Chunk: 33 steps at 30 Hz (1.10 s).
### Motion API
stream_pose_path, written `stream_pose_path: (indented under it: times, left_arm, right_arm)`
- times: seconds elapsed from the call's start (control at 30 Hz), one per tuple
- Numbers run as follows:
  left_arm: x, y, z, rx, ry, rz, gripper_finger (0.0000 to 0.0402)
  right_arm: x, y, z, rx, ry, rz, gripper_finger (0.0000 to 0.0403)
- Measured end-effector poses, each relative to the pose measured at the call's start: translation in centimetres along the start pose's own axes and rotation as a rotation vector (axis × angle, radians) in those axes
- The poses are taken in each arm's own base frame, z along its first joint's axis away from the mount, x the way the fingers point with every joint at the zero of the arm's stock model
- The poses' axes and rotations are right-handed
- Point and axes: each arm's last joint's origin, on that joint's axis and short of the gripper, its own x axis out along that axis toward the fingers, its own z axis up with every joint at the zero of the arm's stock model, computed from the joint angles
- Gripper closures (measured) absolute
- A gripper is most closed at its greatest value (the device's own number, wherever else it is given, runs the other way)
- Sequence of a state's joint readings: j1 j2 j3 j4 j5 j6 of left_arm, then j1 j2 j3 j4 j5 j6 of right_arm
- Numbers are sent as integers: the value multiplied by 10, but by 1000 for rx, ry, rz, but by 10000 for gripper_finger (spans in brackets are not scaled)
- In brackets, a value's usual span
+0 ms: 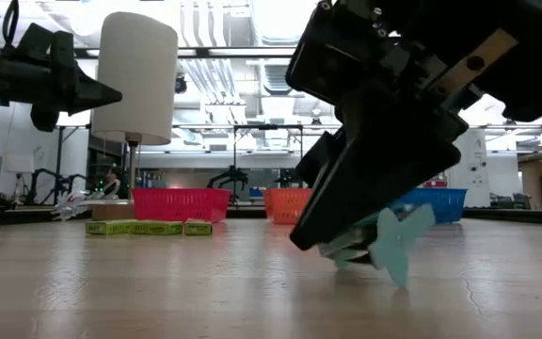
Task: Pick and place Stapler, Stapler remover, tape
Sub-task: Put the blue staple remover into the orange bin
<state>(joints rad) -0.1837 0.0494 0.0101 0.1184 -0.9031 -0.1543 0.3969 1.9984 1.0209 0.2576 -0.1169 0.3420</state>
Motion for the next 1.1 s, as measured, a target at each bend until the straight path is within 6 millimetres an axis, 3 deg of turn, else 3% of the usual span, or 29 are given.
stream_pose_path:
  times: [0.23, 0.63, 1.1]
  left_arm:
    - [0, 0, 0, 1, 1, 0, 378]
    - [0, 0, 0, 1, 1, 0, 378]
    - [0, 0, 0, 1, 1, 0, 376]
  right_arm:
    - [-8, 4, 7, -4, -23, 7, 343]
    - [-14, 9, 1, 26, 47, -8, 328]
    - [-16, 10, -3, 27, 88, -19, 343]
